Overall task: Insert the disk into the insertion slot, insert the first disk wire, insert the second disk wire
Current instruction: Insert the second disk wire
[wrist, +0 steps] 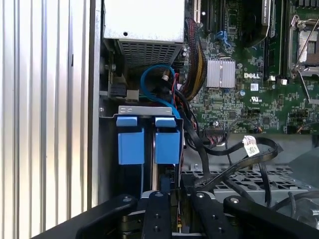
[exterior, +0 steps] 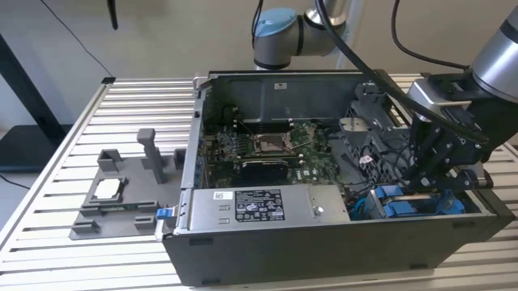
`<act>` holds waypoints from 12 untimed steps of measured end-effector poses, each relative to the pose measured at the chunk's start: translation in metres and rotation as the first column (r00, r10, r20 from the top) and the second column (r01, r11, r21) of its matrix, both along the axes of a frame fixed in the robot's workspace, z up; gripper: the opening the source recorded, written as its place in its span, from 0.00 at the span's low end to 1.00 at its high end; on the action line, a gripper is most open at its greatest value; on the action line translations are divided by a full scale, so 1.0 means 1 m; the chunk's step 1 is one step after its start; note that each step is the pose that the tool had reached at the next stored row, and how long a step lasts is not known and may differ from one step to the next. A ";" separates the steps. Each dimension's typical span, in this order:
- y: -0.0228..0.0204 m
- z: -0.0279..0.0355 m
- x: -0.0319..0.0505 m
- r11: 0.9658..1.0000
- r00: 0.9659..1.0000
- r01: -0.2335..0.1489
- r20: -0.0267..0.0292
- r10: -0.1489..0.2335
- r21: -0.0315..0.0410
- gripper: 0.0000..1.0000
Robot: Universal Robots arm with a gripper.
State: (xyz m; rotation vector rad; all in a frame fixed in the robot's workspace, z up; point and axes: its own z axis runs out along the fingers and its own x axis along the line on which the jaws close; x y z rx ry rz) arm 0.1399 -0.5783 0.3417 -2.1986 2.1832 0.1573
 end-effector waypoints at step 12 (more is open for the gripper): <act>0.0000 0.0353 0.0000 1.000 1.000 0.000 0.000 0.000 0.000 0.24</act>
